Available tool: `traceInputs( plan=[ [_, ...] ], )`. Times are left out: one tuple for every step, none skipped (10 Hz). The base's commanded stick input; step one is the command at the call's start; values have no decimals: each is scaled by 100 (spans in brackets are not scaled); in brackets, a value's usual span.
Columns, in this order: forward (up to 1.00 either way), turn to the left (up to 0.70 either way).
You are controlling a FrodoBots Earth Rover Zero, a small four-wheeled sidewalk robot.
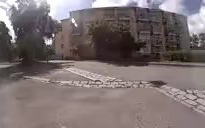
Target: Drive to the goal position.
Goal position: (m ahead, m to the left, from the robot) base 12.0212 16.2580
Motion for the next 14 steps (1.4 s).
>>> traceInputs(
  plan=[
    [85, 0],
    [85, 0],
    [85, 0],
    [85, 0],
    [85, 0],
    [85, 0],
    [85, 0],
    [85, 0],
    [85, 0],
    [85, 0],
    [85, 0],
    [85, 0],
    [85, 0],
    [85, 0]
  ],
)
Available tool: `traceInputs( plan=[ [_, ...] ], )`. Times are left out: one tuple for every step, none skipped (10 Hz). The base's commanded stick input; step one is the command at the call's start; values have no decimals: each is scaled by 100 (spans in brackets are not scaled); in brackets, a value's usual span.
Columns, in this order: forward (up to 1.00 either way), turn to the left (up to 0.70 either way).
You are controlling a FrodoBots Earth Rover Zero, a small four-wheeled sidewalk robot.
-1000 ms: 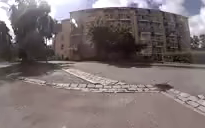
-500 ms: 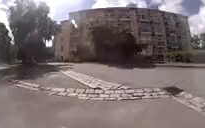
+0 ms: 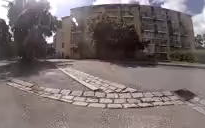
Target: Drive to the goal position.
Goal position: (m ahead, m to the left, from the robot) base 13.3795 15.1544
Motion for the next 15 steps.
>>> traceInputs(
  plan=[
    [85, 0],
    [85, 0],
    [85, 0],
    [85, 0],
    [85, 0],
    [85, 0],
    [85, 0],
    [85, 0],
    [85, 0],
    [85, 0],
    [85, 23],
    [85, 34],
    [85, 34],
    [85, 12],
    [85, 0]
  ],
)
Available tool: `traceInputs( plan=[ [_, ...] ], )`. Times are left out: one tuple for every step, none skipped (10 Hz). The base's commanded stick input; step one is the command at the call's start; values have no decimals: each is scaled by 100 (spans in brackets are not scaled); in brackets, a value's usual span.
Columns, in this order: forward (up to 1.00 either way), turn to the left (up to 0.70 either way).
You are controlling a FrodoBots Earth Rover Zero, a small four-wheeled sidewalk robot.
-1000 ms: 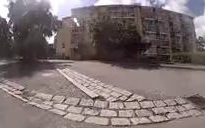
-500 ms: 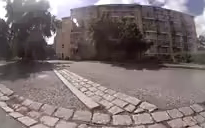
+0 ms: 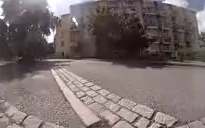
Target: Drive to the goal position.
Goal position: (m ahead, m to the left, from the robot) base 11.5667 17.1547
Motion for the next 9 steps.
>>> traceInputs(
  plan=[
    [85, 0],
    [85, 0],
    [85, 0],
    [85, 0],
    [85, 0],
    [85, 0],
    [85, 0],
    [85, 0],
    [85, 16]
  ],
)
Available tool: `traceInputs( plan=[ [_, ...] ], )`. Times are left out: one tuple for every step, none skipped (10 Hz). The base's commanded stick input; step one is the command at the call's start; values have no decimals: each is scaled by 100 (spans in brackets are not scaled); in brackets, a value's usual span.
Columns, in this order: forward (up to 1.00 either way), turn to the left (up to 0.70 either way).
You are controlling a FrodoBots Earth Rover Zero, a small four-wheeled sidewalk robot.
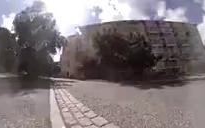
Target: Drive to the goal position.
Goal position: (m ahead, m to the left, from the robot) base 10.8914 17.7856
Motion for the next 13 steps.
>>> traceInputs(
  plan=[
    [85, 34],
    [85, 34],
    [85, 34],
    [85, 34],
    [85, 34],
    [85, 34],
    [85, 34],
    [85, 34],
    [85, 34],
    [85, 34],
    [85, 34],
    [85, 34],
    [85, 34]
  ],
)
